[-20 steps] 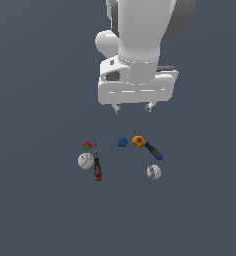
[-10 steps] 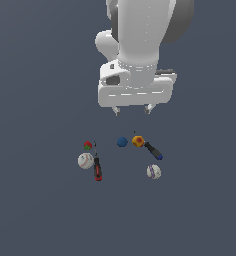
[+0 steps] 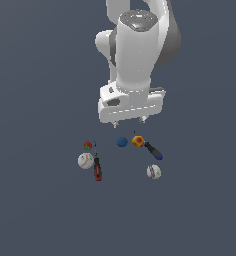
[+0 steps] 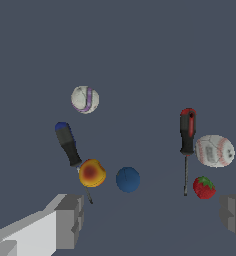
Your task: Pick up a designated object from a clutter of objects.
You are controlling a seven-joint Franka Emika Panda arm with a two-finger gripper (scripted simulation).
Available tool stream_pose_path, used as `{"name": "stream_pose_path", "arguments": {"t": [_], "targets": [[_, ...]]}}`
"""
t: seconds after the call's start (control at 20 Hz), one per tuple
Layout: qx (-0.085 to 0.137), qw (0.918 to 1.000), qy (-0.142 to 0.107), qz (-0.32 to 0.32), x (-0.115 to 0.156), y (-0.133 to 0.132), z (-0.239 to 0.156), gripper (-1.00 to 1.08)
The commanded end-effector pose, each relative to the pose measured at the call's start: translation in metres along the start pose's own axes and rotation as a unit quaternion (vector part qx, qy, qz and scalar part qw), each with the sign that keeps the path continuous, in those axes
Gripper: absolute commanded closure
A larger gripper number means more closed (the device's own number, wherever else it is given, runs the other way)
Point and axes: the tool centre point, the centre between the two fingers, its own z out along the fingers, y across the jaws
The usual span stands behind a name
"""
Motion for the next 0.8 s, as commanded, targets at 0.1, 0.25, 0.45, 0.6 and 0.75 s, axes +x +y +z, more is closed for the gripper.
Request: {"name": "stream_pose_path", "arguments": {"t": [0.1,0.25,0.45,0.6,0.75], "targets": [[-0.002,0.9986,-0.002,-0.052,-0.009,0.003,0.042,-0.92],[-0.003,0.9959,-0.003,-0.09,-0.017,0.005,0.071,-0.92],[-0.003,0.99,-0.005,-0.141,-0.032,0.005,0.108,-0.92],[-0.003,0.9847,-0.006,-0.174,-0.043,0.005,0.13,-0.92],[-0.002,0.9797,-0.007,-0.201,-0.053,0.005,0.148,-0.92]]}}
